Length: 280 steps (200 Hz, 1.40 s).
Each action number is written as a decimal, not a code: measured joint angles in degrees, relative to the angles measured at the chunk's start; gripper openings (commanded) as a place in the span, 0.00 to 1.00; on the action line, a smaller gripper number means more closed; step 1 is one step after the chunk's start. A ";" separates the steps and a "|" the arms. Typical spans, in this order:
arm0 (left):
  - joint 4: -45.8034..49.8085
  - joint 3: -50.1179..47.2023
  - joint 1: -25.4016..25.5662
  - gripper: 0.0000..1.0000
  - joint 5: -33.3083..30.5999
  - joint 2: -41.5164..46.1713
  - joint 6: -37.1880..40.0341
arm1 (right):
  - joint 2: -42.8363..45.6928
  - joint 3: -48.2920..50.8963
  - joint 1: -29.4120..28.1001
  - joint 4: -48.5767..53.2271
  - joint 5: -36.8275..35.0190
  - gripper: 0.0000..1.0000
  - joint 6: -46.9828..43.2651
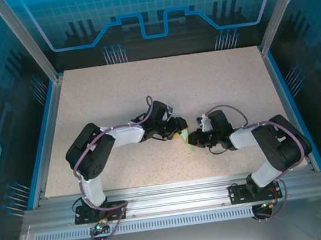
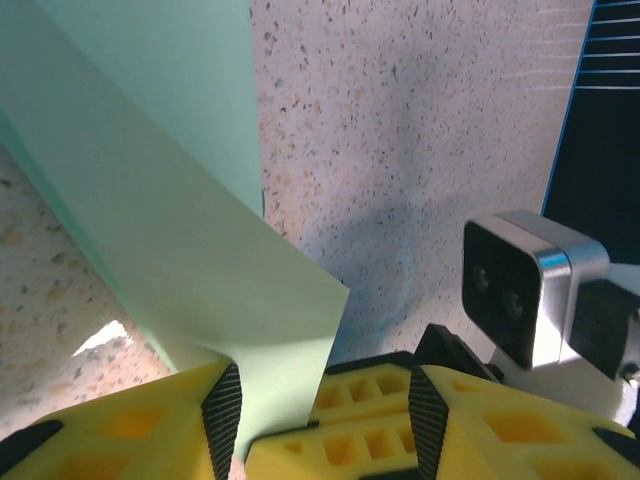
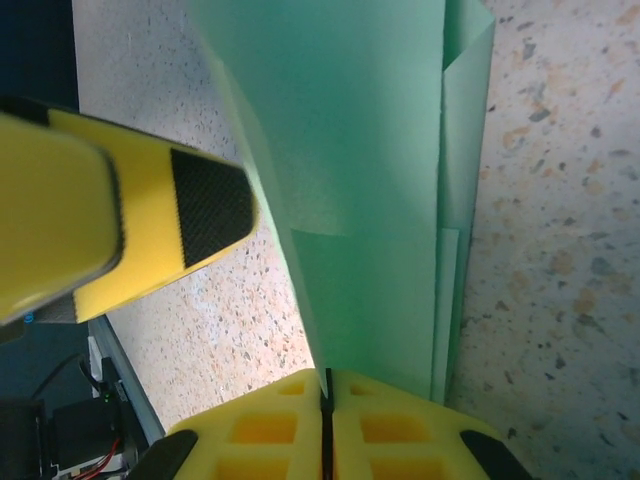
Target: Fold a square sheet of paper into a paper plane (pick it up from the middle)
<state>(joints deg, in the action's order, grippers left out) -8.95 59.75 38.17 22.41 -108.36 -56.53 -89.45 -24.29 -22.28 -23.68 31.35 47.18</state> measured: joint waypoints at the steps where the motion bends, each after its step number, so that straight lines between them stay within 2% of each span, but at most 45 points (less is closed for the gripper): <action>1: 0.00 0.04 0.00 0.51 0.00 -0.07 0.00 | 0.02 0.00 0.00 0.00 0.02 0.11 0.00; 47: 0.17 1.64 0.04 0.51 0.02 -2.10 0.17 | 3.54 -0.13 0.20 4.48 -1.29 0.23 -1.77; 86: 0.61 2.80 0.04 0.50 0.02 -2.51 1.11 | 6.14 -0.90 0.17 11.45 -4.15 0.27 -4.70; 106: 1.09 3.19 0.04 0.50 0.02 -2.73 1.44 | 6.21 -1.49 0.00 14.01 -5.25 0.27 -5.92; 152: 1.79 3.54 0.04 0.50 0.00 -3.61 1.51 | 6.12 -2.82 -0.61 17.07 -6.75 0.19 -7.43; 240: 4.87 5.66 0.04 0.49 0.00 -4.90 2.60 | 3.28 -5.16 -1.31 20.70 -7.13 0.13 -9.05; 280: 6.14 5.95 0.04 0.49 -0.02 -5.29 2.75 | 3.17 -6.38 -2.08 23.67 -8.26 0.13 -10.27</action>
<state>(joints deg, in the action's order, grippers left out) -2.81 65.69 38.22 22.39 -113.65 -53.78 -86.28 -30.68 -24.36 -0.01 23.09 36.91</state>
